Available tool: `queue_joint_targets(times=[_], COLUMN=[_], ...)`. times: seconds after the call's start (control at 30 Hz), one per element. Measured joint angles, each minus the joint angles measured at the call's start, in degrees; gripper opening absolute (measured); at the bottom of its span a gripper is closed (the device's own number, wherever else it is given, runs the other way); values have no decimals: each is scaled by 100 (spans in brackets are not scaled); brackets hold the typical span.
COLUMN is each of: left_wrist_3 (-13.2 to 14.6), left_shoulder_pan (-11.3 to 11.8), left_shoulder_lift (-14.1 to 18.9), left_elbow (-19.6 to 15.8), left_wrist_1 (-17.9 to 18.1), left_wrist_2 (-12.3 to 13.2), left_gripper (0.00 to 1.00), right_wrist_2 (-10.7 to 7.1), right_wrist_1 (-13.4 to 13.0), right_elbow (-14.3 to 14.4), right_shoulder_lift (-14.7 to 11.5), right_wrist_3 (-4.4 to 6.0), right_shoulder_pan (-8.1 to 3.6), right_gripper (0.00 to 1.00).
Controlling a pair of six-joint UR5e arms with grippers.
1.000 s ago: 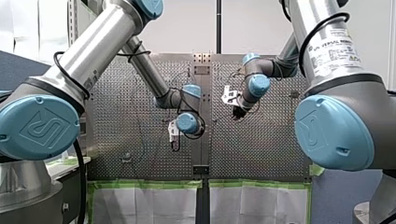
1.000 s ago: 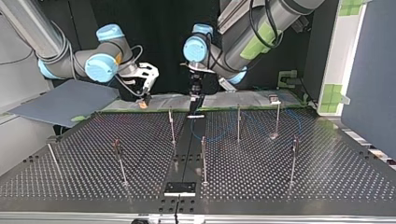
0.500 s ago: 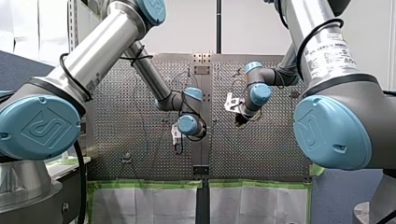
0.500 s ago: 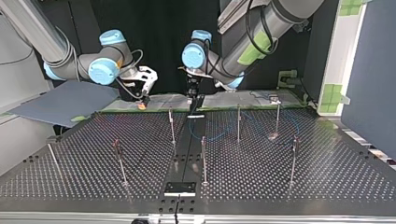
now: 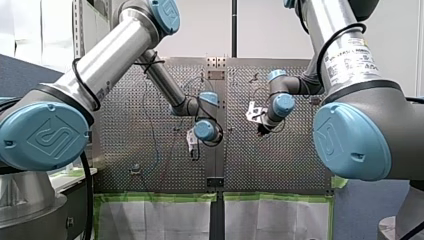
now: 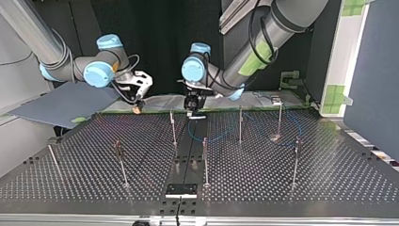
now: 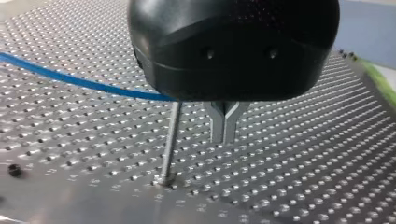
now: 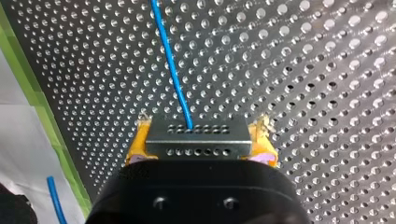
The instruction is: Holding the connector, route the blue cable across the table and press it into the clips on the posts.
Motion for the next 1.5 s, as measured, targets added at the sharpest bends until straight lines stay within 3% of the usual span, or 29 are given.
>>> queue_joint_targets(times=[0.23,0.6,0.87,1.1,1.13,1.17,1.2,1.23,1.27,1.3,1.33,1.37,1.4,1.43,1.5], left_wrist_3=[4,2,16,74,85,98,108,119,135,148,163,180,192,205,252], left_shoulder_pan=[28,146,265,384,392,397,399,399,395,390,384,376,370,364,348], left_shoulder_lift=[-2,-28,-326,-365,-365,-364,-365,-364,-365,-365,-365,-364,-365,-365,-364], left_elbow=[88,285,681,1033,1078,1134,1168,1194,1219,1231,1240,1247,1250,1252,1253], left_wrist_1=[5,17,-263,-528,-567,-622,-668,-710,-763,-804,-848,-904,-944,-986,-1085], left_wrist_2=[39,301,418,408,406,399,389,377,361,352,343,334,330,326,310], left_gripper=[0,0,0,0,7,21,21,33,55,55,80,89,89,100,100], right_wrist_2=[-48,-68,-96,-141,-146,-151,-154,-157,-157,-158,-159,-160,-160,-160,-160], right_wrist_1=[-71,-104,-157,-264,-274,-284,-288,-292,-294,-295,-296,-297,-298,-298,-296], right_elbow=[-6,-75,-153,-244,-260,-275,-283,-290,-295,-302,-314,-341,-358,-373,-392], right_shoulder_lift=[8,24,52,165,179,194,203,208,213,217,221,225,227,228,231], right_wrist_3=[0,0,0,0,0,0,0,0,0,0,0,0,0,0,0], right_shoulder_pan=[-88,-264,-369,-456,-463,-472,-476,-479,-482,-484,-489,-495,-498,-502,-506], right_gripper=[0,0,0,0,0,0,0,0,0,0,0,0,0,0,0])
